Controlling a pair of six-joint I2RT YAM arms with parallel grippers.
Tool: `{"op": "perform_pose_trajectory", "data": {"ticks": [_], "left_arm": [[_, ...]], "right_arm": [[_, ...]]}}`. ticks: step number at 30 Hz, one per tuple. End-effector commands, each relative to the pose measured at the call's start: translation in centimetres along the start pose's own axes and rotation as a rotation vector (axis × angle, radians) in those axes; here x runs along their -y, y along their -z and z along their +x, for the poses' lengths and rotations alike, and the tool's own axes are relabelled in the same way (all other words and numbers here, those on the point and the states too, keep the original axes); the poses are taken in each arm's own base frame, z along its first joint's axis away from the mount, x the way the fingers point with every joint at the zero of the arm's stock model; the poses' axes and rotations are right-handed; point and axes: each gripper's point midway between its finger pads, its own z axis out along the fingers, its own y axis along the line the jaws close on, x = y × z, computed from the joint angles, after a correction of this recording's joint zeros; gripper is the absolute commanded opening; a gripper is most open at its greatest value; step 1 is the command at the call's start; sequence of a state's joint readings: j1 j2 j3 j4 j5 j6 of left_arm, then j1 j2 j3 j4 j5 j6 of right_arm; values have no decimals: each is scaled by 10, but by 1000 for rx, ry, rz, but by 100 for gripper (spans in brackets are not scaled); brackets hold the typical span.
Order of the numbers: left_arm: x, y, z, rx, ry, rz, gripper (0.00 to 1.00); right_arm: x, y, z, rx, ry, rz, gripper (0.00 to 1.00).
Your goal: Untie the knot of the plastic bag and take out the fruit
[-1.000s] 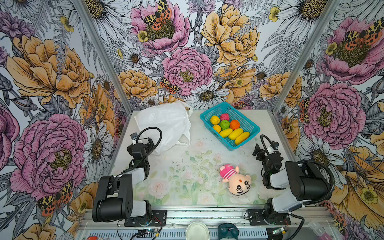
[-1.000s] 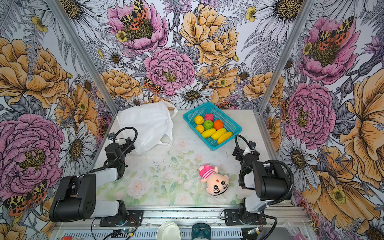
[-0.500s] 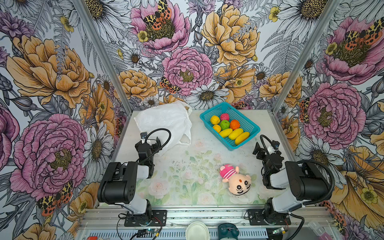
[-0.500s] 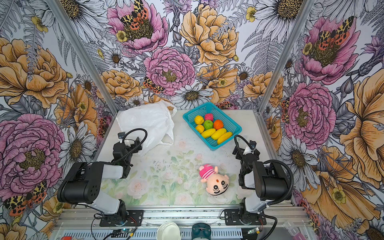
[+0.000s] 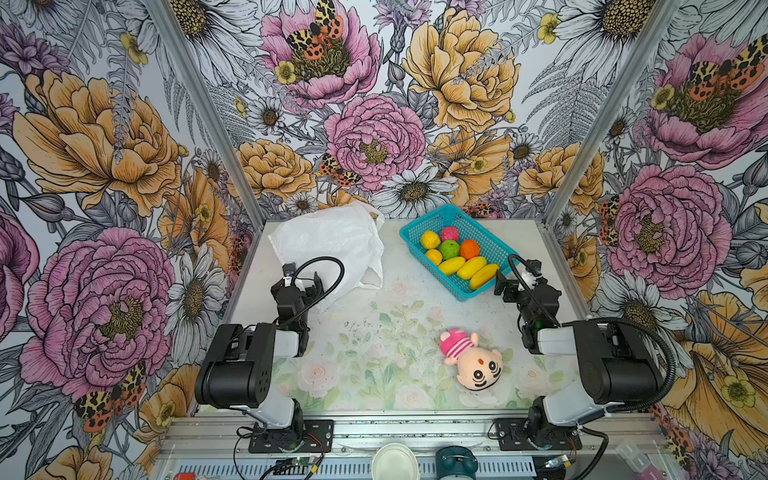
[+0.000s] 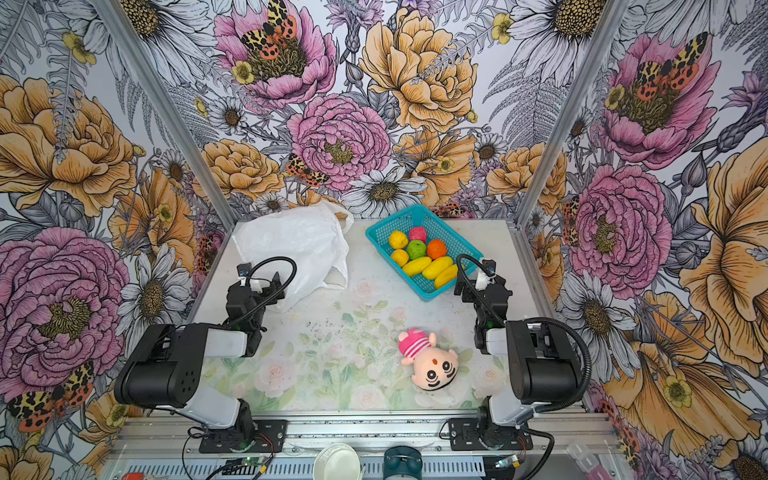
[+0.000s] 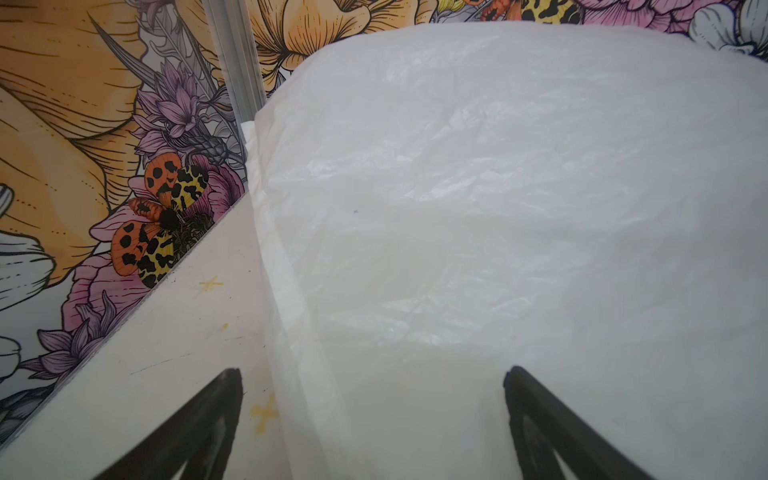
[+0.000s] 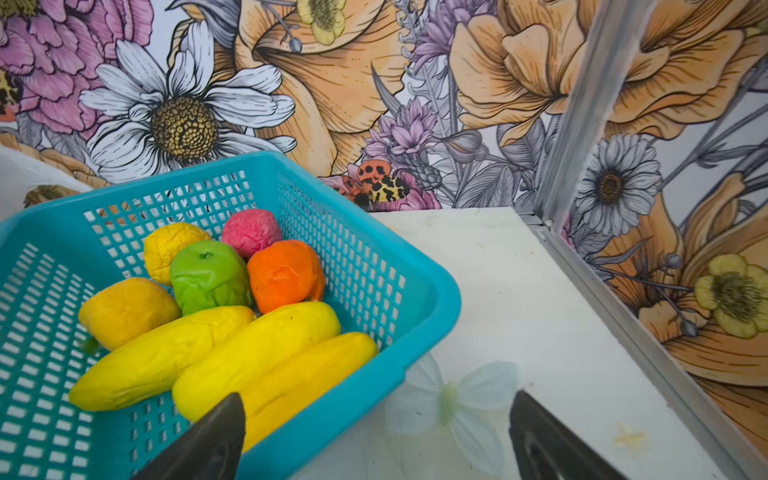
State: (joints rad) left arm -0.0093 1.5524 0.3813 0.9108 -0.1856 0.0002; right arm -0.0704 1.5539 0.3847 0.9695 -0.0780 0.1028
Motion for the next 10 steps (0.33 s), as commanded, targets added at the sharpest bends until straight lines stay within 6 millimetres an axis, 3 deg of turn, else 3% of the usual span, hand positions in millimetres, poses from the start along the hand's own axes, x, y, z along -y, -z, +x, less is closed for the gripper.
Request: {"op": "perform_pose_trajectory", "data": {"ticks": [1, 10], "left_arm": [[4, 2, -6, 28, -5, 20, 99], [4, 2, -6, 28, -5, 19, 99]], "right_arm": [[-6, 1, 14, -66, 26, -32, 100], [-5, 0, 14, -71, 29, -16, 100]]}}
